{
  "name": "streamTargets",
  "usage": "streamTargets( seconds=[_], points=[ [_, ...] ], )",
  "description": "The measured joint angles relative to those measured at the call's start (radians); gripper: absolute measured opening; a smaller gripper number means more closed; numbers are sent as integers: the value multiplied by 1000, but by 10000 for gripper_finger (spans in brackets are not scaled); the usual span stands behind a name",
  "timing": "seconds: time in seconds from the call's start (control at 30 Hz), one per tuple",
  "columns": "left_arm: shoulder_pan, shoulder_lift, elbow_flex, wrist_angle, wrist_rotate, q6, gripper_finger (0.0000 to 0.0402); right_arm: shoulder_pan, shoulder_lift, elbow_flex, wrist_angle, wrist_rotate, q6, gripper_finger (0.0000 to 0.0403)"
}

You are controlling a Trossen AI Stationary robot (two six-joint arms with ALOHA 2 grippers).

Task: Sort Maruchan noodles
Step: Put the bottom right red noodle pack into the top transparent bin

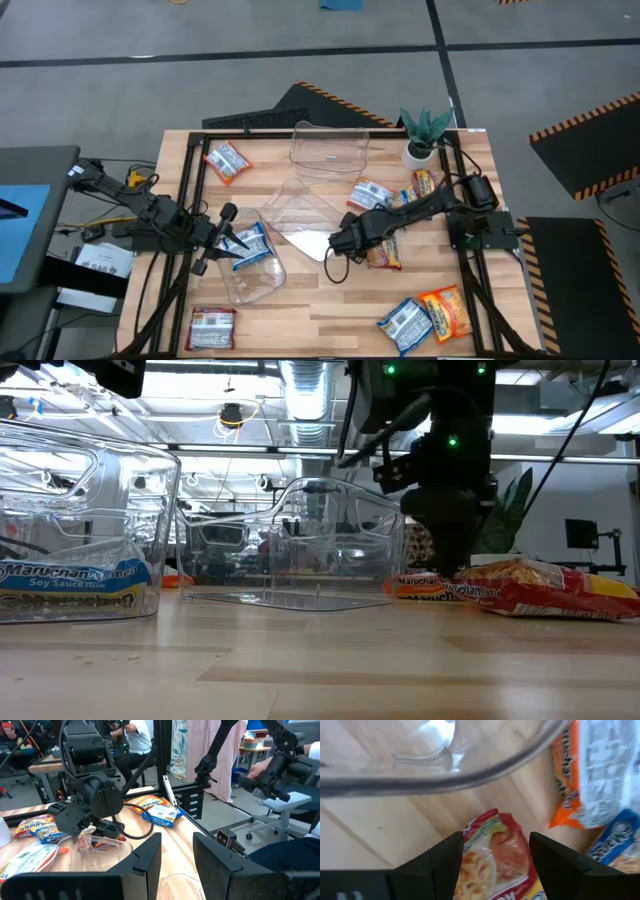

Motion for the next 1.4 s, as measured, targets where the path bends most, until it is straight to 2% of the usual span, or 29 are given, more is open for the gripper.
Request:
streamTargets(
  seconds=[0.43,0.67,0.97,1.17,1.4],
  points=[
    [0,0,0,0,-2,0,103,-31,-2,-108,59,-45,58,255],
    [0,0,0,0,-2,0,103,-38,-2,-107,13,-123,134,255],
    [0,0,0,0,-2,0,103,-37,-4,-64,-107,-124,129,255],
    [0,0,0,0,-2,0,103,-35,-4,-54,-122,-226,109,255],
    [0,0,0,-1,-2,0,103,-21,-5,-54,-152,-253,131,253]
  ],
)
